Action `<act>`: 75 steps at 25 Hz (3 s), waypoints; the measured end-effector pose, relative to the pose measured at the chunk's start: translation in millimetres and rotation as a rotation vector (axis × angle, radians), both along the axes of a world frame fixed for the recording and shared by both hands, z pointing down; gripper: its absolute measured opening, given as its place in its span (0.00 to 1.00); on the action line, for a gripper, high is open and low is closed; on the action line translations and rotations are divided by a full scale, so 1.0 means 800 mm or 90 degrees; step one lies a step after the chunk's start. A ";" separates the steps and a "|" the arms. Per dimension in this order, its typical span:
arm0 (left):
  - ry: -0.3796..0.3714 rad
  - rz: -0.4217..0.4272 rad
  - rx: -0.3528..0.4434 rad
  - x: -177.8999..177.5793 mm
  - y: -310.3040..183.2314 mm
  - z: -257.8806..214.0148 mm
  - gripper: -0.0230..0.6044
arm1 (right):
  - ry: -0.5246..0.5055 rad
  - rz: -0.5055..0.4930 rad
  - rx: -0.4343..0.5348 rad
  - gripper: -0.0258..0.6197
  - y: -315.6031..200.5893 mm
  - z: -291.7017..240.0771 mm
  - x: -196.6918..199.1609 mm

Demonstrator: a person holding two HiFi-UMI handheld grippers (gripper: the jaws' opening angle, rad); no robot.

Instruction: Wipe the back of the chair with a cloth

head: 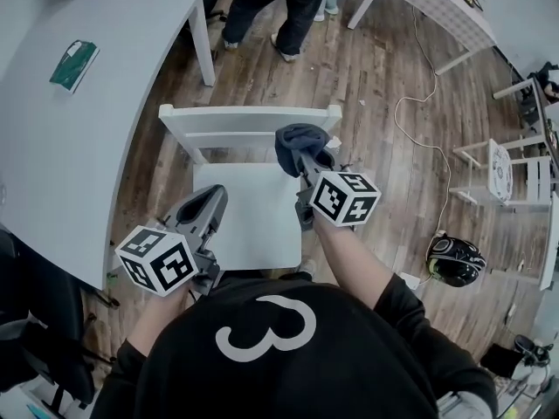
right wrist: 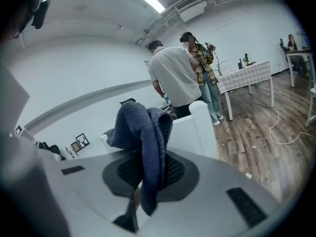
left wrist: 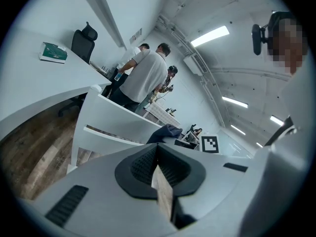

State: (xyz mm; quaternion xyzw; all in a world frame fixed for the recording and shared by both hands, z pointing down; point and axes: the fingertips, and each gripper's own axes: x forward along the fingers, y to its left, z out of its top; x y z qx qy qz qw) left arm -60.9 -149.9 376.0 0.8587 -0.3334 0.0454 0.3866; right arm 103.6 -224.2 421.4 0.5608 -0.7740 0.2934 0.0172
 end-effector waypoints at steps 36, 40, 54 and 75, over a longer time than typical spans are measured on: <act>-0.012 -0.144 -0.066 -0.215 -0.015 0.058 0.06 | 0.037 -0.134 -0.050 0.12 -0.077 0.097 -0.273; -0.011 -0.142 -0.069 -0.215 -0.017 0.060 0.06 | 0.045 -0.122 -0.051 0.12 -0.080 0.101 -0.276; -0.014 -0.099 -0.080 -0.190 -0.019 0.063 0.06 | 0.060 -0.083 -0.062 0.12 -0.077 0.103 -0.249; -0.023 -0.031 -0.098 -0.063 0.022 0.072 0.06 | 0.077 0.006 -0.074 0.12 -0.044 0.107 -0.062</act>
